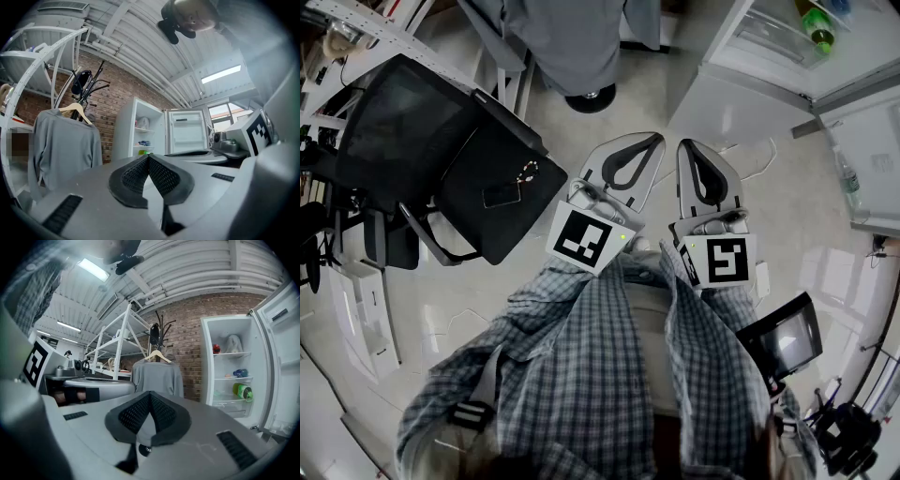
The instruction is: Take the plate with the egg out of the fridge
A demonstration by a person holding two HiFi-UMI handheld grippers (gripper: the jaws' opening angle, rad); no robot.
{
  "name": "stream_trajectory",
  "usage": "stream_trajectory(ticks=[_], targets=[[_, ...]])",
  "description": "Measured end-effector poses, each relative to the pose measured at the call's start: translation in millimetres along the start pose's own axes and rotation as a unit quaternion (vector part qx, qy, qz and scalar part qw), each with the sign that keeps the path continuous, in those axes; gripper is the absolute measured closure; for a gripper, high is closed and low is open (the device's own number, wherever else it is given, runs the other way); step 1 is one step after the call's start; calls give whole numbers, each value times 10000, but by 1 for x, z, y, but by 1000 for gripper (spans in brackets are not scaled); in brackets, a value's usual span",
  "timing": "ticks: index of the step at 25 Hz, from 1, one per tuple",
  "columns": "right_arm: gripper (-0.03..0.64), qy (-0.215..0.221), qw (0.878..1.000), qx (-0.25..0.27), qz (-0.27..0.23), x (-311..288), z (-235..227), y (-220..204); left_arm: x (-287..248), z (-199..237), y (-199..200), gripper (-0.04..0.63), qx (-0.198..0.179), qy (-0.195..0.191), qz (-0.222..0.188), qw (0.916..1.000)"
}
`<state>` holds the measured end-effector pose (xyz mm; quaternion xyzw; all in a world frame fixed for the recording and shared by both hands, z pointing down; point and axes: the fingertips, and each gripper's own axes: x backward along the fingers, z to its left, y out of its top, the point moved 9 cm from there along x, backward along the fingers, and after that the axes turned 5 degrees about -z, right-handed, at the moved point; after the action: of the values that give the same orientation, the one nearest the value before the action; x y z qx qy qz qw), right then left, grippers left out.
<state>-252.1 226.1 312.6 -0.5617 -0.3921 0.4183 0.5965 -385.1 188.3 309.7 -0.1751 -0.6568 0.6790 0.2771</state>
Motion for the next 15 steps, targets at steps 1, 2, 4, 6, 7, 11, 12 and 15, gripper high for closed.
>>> stream_trajectory(ticks=[1,2,4,6,7,11,12,15], targets=[[612,2,10000,12,15,0,0,0,0,0,0,589,-1,-8,2,10000],[612,3,10000,23,30,0,0,0,0,0,0,589,-1,-14,3,10000],[612,-2,10000,33,55,0,1,0,0,1,0,589,4,-25,0,10000],[612,-25,10000,10,55,-1,2,0,2,2,0,589,0,-38,-7,10000],[612,-46,10000,-20,50,-1,3,0,2,2,0,589,3,-44,-10,10000],[612,-169,9994,-284,62,-1,5,0,7,5,1,589,47,-49,-31,10000],[612,-197,9993,-326,62,-1,5,-1,8,6,1,589,54,-57,-26,10000],[612,-276,9990,-331,95,1,8,0,12,8,0,589,79,-88,-1,9999]])
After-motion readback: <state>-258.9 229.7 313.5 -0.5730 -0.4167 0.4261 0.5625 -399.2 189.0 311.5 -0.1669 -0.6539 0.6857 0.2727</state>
